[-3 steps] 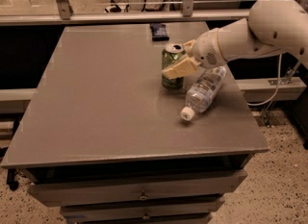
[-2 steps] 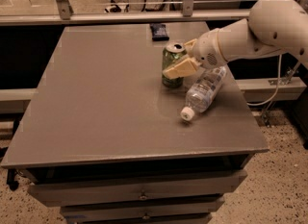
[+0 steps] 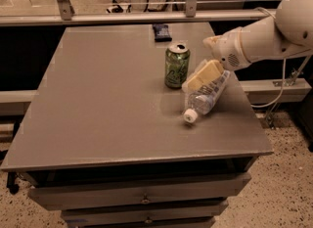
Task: Move green can near blue plastic bottle
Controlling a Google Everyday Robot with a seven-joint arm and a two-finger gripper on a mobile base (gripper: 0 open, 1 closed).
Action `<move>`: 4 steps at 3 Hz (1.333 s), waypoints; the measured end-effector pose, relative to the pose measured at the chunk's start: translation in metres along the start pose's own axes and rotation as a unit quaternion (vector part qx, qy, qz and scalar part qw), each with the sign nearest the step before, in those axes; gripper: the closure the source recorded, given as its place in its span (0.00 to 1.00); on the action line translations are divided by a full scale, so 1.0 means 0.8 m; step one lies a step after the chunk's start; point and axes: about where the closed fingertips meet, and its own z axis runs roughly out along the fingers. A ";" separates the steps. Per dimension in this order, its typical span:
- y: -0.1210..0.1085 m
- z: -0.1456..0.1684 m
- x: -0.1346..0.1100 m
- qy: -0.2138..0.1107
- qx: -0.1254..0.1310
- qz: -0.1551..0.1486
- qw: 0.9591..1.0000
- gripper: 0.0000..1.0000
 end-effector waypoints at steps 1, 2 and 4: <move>0.005 -0.029 0.011 -0.014 0.022 0.010 1.000 0.00; 0.020 -0.074 0.037 -0.050 0.060 0.031 0.996 0.00; 0.060 -0.147 0.085 -0.108 0.125 0.061 0.984 0.00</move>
Offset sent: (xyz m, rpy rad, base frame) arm -0.0941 -0.1359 0.0112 0.2000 -0.1340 -0.2891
